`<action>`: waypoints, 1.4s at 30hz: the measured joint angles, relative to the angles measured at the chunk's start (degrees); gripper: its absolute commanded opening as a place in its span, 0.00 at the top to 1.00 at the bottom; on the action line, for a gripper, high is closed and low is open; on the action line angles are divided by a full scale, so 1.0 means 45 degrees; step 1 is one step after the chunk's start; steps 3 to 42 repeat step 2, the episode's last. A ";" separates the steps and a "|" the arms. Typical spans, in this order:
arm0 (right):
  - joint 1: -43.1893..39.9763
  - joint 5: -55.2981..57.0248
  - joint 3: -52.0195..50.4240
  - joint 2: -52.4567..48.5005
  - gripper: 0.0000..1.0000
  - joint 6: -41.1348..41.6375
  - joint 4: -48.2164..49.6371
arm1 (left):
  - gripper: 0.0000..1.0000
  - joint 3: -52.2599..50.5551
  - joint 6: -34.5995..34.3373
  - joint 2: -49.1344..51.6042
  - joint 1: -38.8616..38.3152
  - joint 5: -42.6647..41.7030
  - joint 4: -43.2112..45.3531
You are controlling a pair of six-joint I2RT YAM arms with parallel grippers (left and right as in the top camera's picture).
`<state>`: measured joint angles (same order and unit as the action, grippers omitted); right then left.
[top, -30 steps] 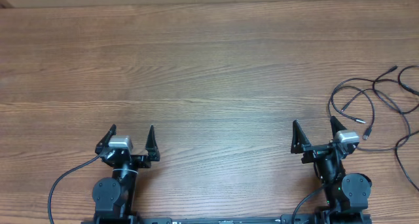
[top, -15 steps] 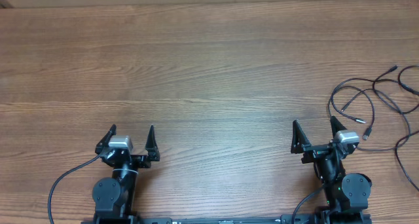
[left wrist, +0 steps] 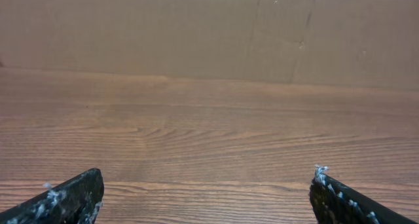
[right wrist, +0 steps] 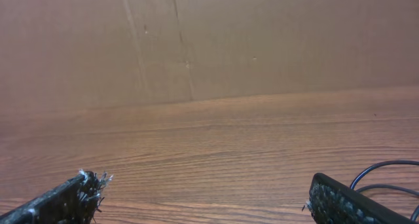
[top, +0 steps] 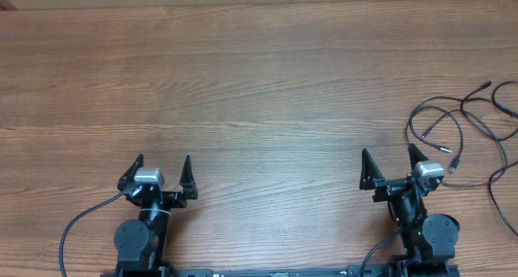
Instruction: Untangle cables
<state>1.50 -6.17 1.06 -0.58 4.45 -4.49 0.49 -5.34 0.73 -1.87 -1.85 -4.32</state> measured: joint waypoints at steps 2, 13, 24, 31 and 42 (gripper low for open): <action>0.0000 0.0000 0.0000 0.0000 0.00 0.0000 0.0000 | 0.00 0.0000 0.0000 0.0000 0.0000 0.0000 0.0005; 0.0000 0.0000 0.0000 0.0000 0.00 0.0000 0.0000 | 0.00 0.0000 0.0000 0.0000 0.0000 0.0000 0.0005; 0.0000 0.0000 0.0000 0.0000 0.00 0.0000 0.0000 | 0.00 0.0000 0.0000 0.0000 0.0000 0.0000 0.0005; 0.0000 0.0000 0.0000 0.0000 0.00 0.0000 0.0000 | 0.00 0.0000 0.0000 0.0000 0.0000 0.0000 0.0005; 0.0000 0.0000 0.0000 0.0000 0.00 0.0000 0.0000 | 0.00 0.0000 0.0000 0.0000 0.0000 0.0000 0.0005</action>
